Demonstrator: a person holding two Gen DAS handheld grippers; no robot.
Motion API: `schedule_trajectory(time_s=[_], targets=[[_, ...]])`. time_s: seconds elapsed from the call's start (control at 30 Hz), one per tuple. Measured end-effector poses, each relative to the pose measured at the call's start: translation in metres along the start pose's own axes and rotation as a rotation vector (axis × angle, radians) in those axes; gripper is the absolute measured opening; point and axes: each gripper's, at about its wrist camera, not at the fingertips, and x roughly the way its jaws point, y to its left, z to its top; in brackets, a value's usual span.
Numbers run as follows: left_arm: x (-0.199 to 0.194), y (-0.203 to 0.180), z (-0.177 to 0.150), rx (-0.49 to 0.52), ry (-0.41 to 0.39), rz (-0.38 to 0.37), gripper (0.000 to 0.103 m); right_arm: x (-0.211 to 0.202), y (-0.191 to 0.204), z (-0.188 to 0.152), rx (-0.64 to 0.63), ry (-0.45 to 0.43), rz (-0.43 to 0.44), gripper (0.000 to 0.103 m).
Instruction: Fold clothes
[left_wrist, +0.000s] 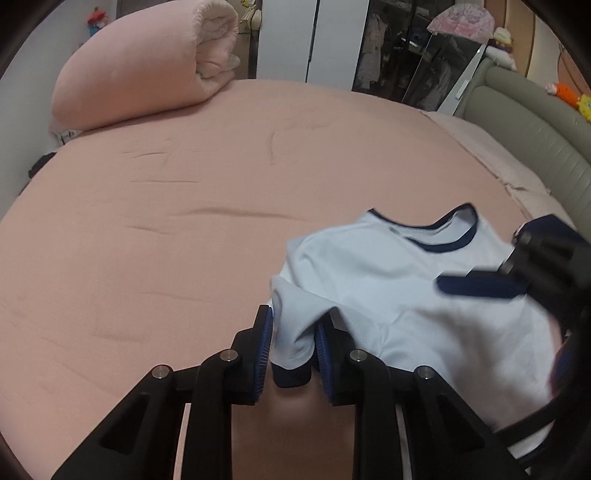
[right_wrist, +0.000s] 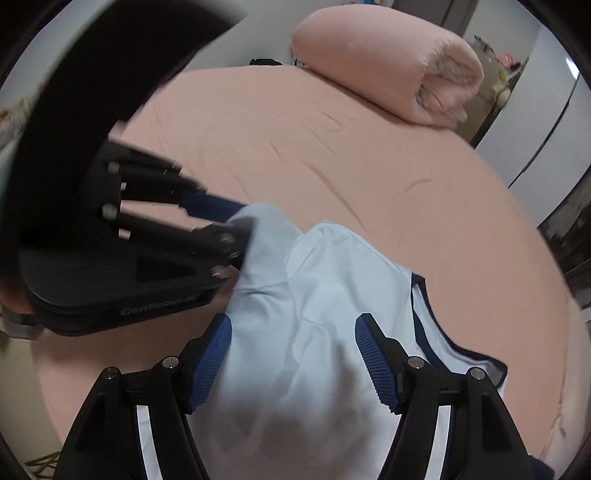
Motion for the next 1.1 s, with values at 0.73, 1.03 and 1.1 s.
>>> schedule_trajectory(time_s=[0.73,1.03,1.1], targets=[[-0.013,0.007,-0.029,-0.069,0.060,-0.075,0.022,0.089,-0.043,0.002,0.194,0.118,0.012,0.010],[0.004,-0.002,-0.046,0.017,0.105,0.022,0.023,0.104,-0.072,-0.006,0.273,0.117,0.048,0.010],[0.009,-0.002,-0.045,0.002,0.105,0.031,0.023,0.108,-0.077,-0.007,0.292,0.116,0.062,0.010]])
